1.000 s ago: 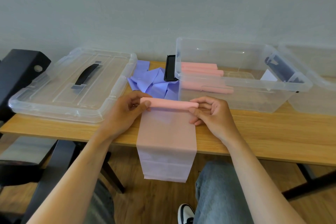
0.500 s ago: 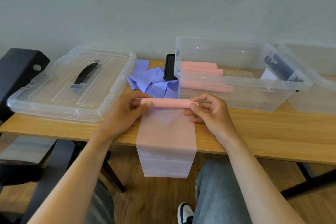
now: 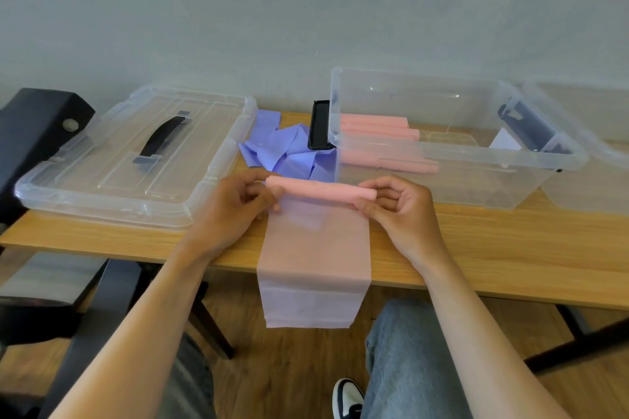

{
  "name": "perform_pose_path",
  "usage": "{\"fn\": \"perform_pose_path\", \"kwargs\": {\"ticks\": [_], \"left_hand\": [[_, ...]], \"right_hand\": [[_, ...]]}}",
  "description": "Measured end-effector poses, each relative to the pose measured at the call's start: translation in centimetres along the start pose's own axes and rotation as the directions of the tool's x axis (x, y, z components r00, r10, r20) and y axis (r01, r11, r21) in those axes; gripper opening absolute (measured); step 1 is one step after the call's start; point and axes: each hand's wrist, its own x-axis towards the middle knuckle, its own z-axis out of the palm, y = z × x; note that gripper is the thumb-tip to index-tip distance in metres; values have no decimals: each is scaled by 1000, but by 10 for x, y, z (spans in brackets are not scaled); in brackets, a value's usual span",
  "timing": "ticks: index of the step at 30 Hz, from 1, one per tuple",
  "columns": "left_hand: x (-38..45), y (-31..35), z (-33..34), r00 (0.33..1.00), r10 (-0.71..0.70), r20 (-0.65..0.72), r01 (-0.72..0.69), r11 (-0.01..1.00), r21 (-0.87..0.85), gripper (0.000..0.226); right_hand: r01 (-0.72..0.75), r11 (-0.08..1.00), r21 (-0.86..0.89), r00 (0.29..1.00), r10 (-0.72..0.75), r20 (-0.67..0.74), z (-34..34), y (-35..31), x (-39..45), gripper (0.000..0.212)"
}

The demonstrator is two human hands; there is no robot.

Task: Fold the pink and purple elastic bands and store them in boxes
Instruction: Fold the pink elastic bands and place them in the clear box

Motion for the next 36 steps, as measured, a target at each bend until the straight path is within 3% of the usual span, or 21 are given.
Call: {"fn": "perform_pose_path", "kwargs": {"ticks": [5, 11, 16, 21, 27, 32, 36], "left_hand": [[0, 4, 0, 1000, 7, 7, -6, 999, -38, 24], [0, -3, -3, 1000, -14, -22, 14, 1000, -28, 18], [0, -1, 0, 1000, -11, 1, 11, 1000, 9, 23], [-1, 4, 2, 1000, 6, 20, -7, 1000, 24, 21], [-1, 1, -2, 1000, -2, -3, 2, 1000, 10, 15], [-1, 2, -1, 1000, -17, 23, 16, 1000, 23, 23], [-1, 5, 2, 999, 7, 45, -11, 996, 94, 15]], "right_hand": [[-29, 996, 88, 999, 27, 25, 1, -1, -1, 21], [-268, 890, 369, 963, 247, 104, -4, -6, 1, 37], [-209, 911, 356, 977, 213, 27, -3, -1, 2, 26], [-97, 982, 159, 995, 95, 18, -4, 3, 2, 26], [-214, 923, 321, 977, 194, 93, -5, 2, 2, 32], [-171, 950, 262, 985, 170, 25, -4, 5, 1, 29], [-106, 980, 171, 994, 105, 17, -4, 5, 0, 26]]}}
